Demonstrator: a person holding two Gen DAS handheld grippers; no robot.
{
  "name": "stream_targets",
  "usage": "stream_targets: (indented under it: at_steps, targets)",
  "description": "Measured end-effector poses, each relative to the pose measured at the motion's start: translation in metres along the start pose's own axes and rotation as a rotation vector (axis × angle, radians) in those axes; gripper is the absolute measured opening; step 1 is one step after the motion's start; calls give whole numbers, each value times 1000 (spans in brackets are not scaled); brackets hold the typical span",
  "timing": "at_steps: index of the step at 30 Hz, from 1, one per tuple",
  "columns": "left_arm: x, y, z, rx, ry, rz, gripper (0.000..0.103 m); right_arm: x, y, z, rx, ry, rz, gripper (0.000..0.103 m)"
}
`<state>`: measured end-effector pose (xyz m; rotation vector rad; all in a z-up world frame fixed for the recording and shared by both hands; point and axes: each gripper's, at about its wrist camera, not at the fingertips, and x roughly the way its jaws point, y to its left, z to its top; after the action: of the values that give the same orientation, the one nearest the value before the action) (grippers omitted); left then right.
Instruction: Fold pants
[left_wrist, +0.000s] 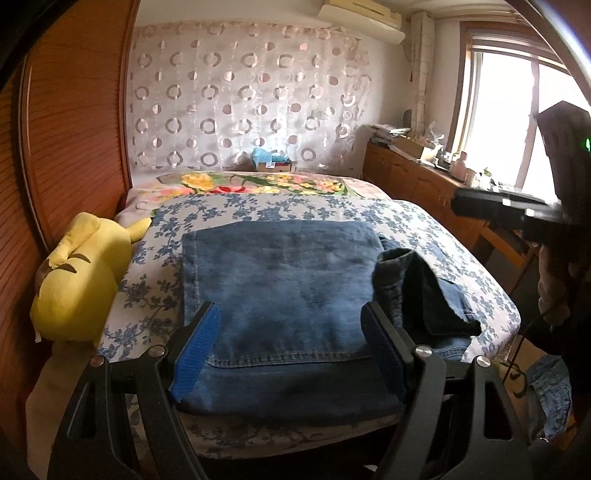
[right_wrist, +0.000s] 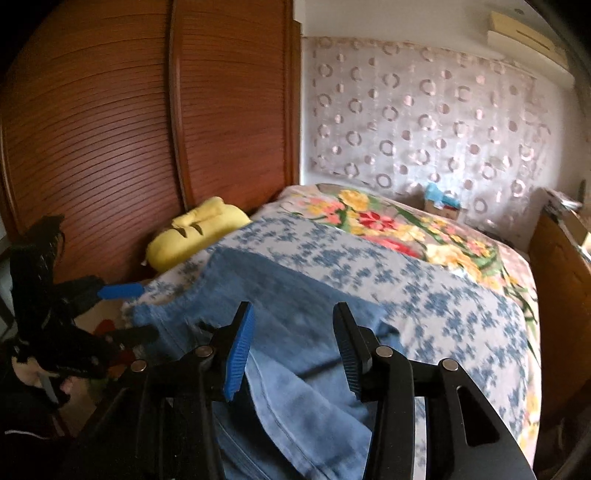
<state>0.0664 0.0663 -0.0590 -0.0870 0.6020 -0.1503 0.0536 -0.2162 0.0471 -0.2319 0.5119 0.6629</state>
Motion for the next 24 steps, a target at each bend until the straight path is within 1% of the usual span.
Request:
stream_targets:
  at_steps: [3,5,11,17,20,21,24]
  targets:
    - [-3,-6,2,3,-8,-23,79,-11,-5,-16,37,7,-26,46]
    - [-4,-10,5,12,-14,-29,79,1,-6,-24,53,19,-42,46]
    - [5,-24,15,28,-16,-72,79,0,-9,-48,113,71,-100,46]
    - [24,-41,22,64,0,-111,79,1,-3,-54,166,109,-100,46]
    - [30,-47,24,74,8,-118,79,4,4,-55,186,125,-96,49]
    - [34,-47,24,75,15,-124,79,4,6,-55,192,130,-95,51]
    - [41,-49,23,71,34,-142,71,5,5,-56,222,135,-80,53]
